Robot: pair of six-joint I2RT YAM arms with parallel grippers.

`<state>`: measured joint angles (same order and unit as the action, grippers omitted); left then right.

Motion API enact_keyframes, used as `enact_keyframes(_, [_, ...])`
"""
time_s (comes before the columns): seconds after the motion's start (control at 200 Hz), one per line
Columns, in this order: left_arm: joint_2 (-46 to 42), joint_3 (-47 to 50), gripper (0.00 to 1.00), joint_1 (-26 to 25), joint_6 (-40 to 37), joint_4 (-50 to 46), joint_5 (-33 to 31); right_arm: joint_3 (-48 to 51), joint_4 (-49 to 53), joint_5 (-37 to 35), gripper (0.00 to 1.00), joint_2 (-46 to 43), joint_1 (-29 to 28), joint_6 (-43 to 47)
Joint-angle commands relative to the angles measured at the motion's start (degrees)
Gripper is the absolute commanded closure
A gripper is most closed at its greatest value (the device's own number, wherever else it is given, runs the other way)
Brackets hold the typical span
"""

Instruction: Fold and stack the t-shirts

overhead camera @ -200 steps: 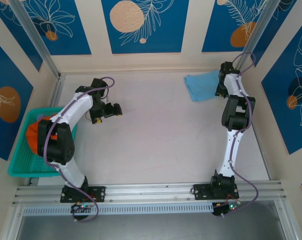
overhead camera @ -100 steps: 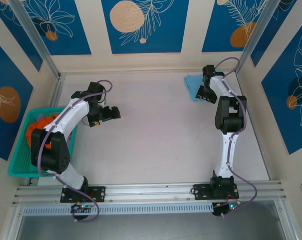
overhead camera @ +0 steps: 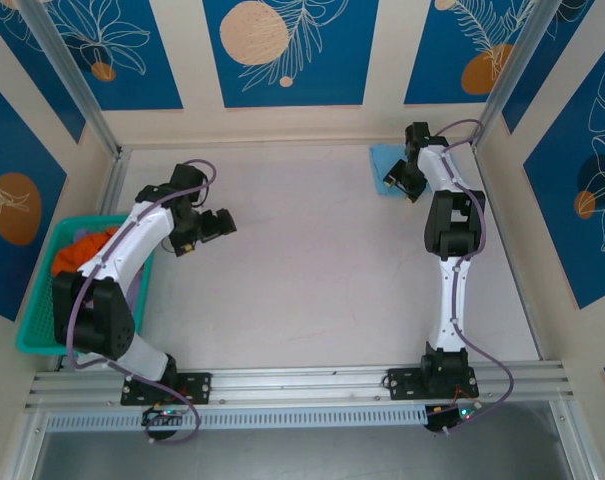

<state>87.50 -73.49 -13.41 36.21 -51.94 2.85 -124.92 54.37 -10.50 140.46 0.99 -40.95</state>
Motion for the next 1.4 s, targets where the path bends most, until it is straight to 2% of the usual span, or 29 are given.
enact_keyframes(0.0, [-2.96, -2.72, 0.00, -0.44, 3.91, -2.83, -4.25, 1.76, 1.20, 3.77, 0.35, -2.14, 0.90, -4.05])
enact_keyframes(0.14, [-6.40, -1.99, 0.00, -0.37, 6.32, -1.23, -10.28, 13.35, -8.24, 4.57, 0.28, -12.61, -0.14, -4.86])
enact_keyframes(0.315, [-12.82, 1.58, 0.00, -0.34, 7.29, 11.97, -21.46, 20.22, -13.79, 2.62, 0.25, -24.36, -1.61, -3.96])
enact_keyframes(0.345, [-13.59, 2.08, 0.00, -0.37, 6.38, 15.19, -23.37, 21.69, -14.21, 1.75, 0.20, -26.54, -1.54, -4.04])
enact_keyframes(0.41, [-14.53, 3.04, 0.00, -0.52, 2.56, 22.36, -27.31, 25.66, -15.91, -0.62, 0.18, -31.36, -1.41, -3.33])
enact_keyframes(0.42, [-14.61, 3.13, 0.00, -0.55, 1.85, 23.23, -28.08, 26.35, -16.45, -0.91, 0.07, -32.17, -1.43, -3.10])
enact_keyframes(0.44, [-14.55, 3.22, 0.00, -0.65, 0.32, 25.00, -29.50, 28.11, -17.57, -1.83, 0.02, -33.68, -1.44, -2.59])
enact_keyframes(0.53, [-12.69, 2.04, 0.00, -0.74, -5.45, 29.12, -35.93, 36.23, -22.69, -5.55, 0.02, -40.53, -1.77, -0.93])
enact_keyframes(0.585, [-10.75, 0.63, 0.00, -0.57, -9.05, 29.88, -37.41, 41.25, -25.87, -6.78, 0.00, -44.13, -1.96, 0.18])
enact_keyframes(0.645, [-8.19, -1.72, 0.00, 0.63, -7.99, 27.18, -38.08, 46.39, -28.43, -6.74, 0.01, -47.16, -1.67, 0.94])
enact_keyframes(0.705, [-6.38, -3.12, 0.00, 3.35, -2.48, 24.64, -35.06, 51.59, -29.42, -6.59, 0.00, -50.11, -0.69, -0.73])
enact_keyframes(0.795, [-5.37, 1.10, 0.00, 6.60, -7.41, 33.85, -25.14, 61.86, -37.43, -5.99, 0.00, -55.97, -0.01, 2.15])
enact_keyframes(0.87, [-4.10, 3.75, 0.00, 7.15, -13.74, 37.13, -26.66, 68.73, -43.99, -8.27, 0.00, -60.85, -0.63, 7.44])
enact_keyframes(0.95, [-2.41, 7.20, 0.00, 7.18, -24.15, 40.75, -24.49, 73.86, -49.06, -11.12, 0.01, -64.64, -0.89, 11.79])
enact_keyframes(1.01, [-2.99, 11.72, 0.00, 7.17, -25.02, 41.98, -24.13, 78.75, -53.95, -12.96, 0.00, -66.88, -0.99, 15.05])
enact_keyframes(1.065, [-5.54, 18.52, 0.00, 7.19, -25.36, 47.41, -21.70, 82.67, -58.18, -12.53, 0.01, -67.98, -1.23, 18.89])
enact_keyframes(1.15, [-8.42, 28.13, 0.00, 7.21, -26.69, 58.92, -16.39, 85.95, -58.48, -13.64, 0.00, -68.66, -2.45, 21.40])
enact_keyframes(1.2, [-8.09, 30.87, 0.00, 7.17, -28.96, 62.91, -12.93, 87.95, -58.70, -11.99, 0.00, -68.64, -2.88, 22.11])
enact_keyframes(1.275, [-6.72, 33.04, 0.00, 6.91, -31.68, 65.76, -9.22, 91.53, -60.24, -8.05, 0.01, -69.76, -3.18, 23.75])
enact_keyframes(1.39, [-4.92, 32.62, 0.00, 6.37, -37.79, 64.34, -7.33, 96.06, -61.53, -9.77, 0.01, -72.25, -3.66, 24.71])
